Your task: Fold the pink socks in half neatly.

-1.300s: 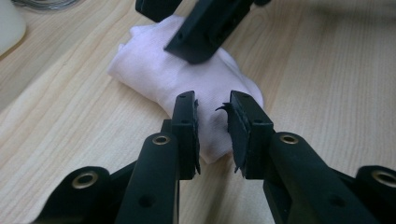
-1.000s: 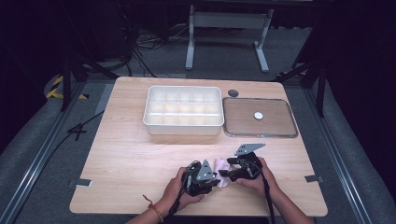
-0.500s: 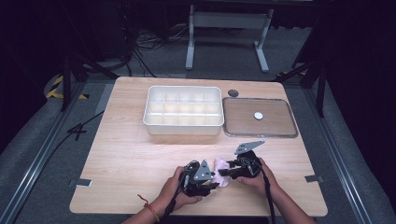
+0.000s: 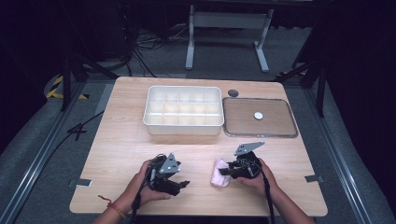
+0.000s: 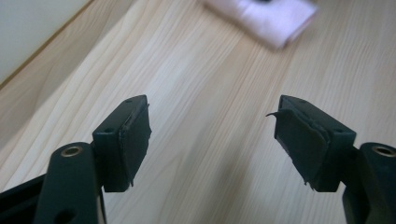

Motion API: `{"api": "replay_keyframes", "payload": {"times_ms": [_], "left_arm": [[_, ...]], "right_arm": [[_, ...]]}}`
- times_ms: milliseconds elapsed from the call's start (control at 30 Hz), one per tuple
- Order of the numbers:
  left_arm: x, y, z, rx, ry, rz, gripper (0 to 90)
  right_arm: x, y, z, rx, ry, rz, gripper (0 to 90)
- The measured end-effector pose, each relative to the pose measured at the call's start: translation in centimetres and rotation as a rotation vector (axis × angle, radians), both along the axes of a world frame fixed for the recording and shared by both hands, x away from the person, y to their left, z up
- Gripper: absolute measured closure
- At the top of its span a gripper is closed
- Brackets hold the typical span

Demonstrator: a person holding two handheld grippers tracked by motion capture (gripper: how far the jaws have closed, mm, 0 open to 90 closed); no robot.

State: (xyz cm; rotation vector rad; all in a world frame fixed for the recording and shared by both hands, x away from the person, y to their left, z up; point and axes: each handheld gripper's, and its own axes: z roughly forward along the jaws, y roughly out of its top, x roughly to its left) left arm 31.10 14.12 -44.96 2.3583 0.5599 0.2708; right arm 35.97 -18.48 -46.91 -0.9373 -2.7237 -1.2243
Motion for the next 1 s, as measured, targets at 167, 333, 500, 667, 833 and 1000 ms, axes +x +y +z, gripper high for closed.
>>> {"api": "replay_keyframes", "payload": {"times_ms": [167, 333, 500, 667, 833, 1000], "left_arm": [[0.0, 3.1, -0.8, 0.023, 0.014, 0.041, 24.5], [0.3, 5.1, -1.7, 0.005, 0.039, 0.089, 22.1], [0.5, 5.6, -2.5, 0.021, 0.047, 0.118, 20.7], [0.7, 5.9, -2.7, 0.000, 0.058, 0.116, 18.2], [0.6, 6.3, -3.3, -0.052, 0.037, 0.134, 14.8], [0.6, 6.3, -3.3, -0.053, 0.034, 0.136, 14.6]], "right_arm": [[-0.5, 0.1, 0.5, -0.014, -0.045, 0.012, 70.8], [-0.8, 0.1, 0.9, -0.018, -0.078, 0.016, 70.9], [-1.0, -0.2, 1.3, -0.015, -0.109, 0.011, 71.1], [-1.0, -0.6, 1.6, -0.014, -0.147, 0.008, 71.2], [-1.2, -1.0, 2.0, -0.001, -0.185, 0.011, 71.2], [-1.2, -1.1, 2.3, -0.003, -0.215, 0.013, 71.2]]}}
